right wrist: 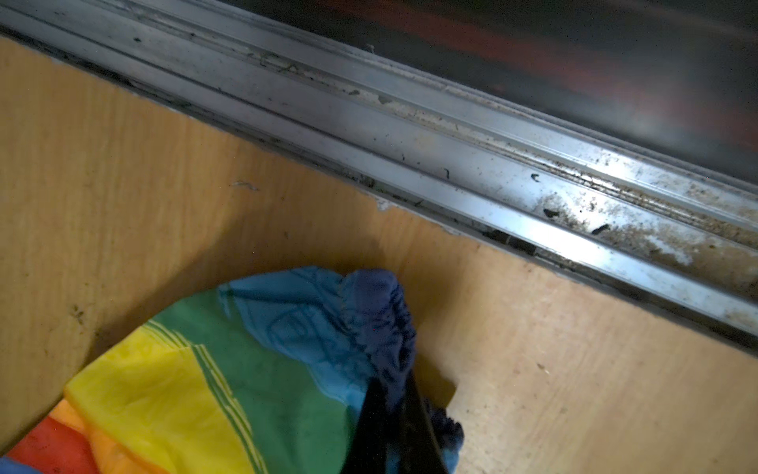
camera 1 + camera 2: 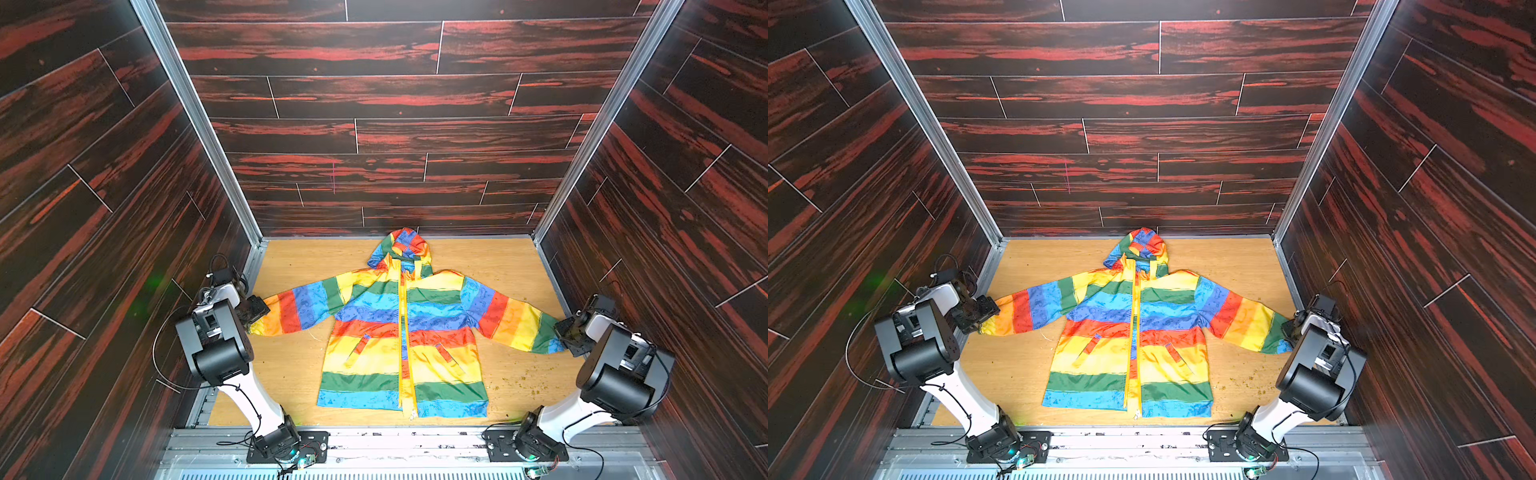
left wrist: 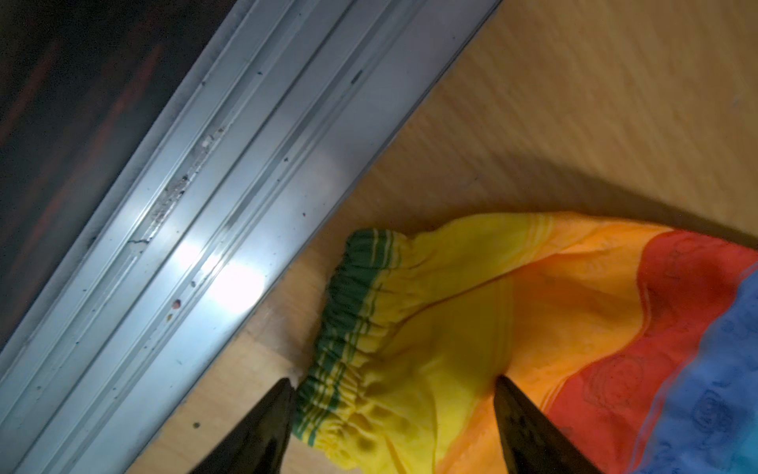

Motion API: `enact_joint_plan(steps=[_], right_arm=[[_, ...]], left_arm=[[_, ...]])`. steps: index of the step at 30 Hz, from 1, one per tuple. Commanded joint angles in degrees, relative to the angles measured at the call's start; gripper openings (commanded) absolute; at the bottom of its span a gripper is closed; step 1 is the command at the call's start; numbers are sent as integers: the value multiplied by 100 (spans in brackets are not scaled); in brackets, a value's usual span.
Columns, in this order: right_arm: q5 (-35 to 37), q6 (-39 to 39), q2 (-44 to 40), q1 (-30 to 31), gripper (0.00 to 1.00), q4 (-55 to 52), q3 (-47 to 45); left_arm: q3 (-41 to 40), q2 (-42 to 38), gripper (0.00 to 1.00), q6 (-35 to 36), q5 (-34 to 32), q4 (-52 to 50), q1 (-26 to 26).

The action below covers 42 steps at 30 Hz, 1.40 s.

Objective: Unzip the jacket
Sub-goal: Smooth out the jacket at the center of the board.

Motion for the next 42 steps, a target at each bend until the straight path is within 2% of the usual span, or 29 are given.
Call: enact_joint_plan(steps=[1, 5, 11, 13, 18, 29, 31, 32, 33, 34, 35, 36, 37, 39, 40, 42], right_arm=[[-75, -4, -146, -10, 0, 0, 41], [-54, -4, -193, -10, 0, -25, 33], [46, 48, -262, -8, 0, -17, 15], [166, 90, -329, -10, 0, -10, -18], [413, 147, -460, -59, 0, -12, -64], [715, 138, -401, -252, 0, -26, -12], [655, 88, -335, -251, 0, 28, 31], [597, 47, -296, -253, 0, 56, 53], [528, 12, -264, -256, 0, 56, 82], [475, -36, -257, -253, 0, 83, 102], [460, -68, -266, -251, 8, 89, 112], [506, -77, -300, -247, 21, 73, 114], [581, -66, -371, -236, 39, 65, 105], [848, -48, -536, -194, 69, 1, 77], [1052, -51, -619, -147, 81, -60, 97], [1427, -103, -790, 41, 84, -175, 152]], left_arm=[[204, 219, 71, 147, -232, -341, -1], [249, 373, 55, 129, -236, -400, 8], [62, 149, 12, -19, -340, -318, 90], [-28, 21, 4, -82, -379, -251, 168], [-189, -158, 1, -172, -318, -127, 485], [13, -65, 0, 292, -174, -136, 509], [90, 43, 0, 409, 108, -144, 504], [101, 90, 6, 400, 226, -145, 500], [123, 114, 21, 381, 284, -152, 500], [107, 94, 42, 348, 219, -140, 491], [70, 25, 59, 307, 84, -125, 493], [14, -103, 77, 249, -111, -91, 491], [-71, -273, 87, 195, -287, -22, 500], [-236, -660, 98, 124, -616, 75, 500], [-321, -866, 100, 73, -802, 97, 495], [-474, -1375, 100, 55, -1008, 95, 456]])
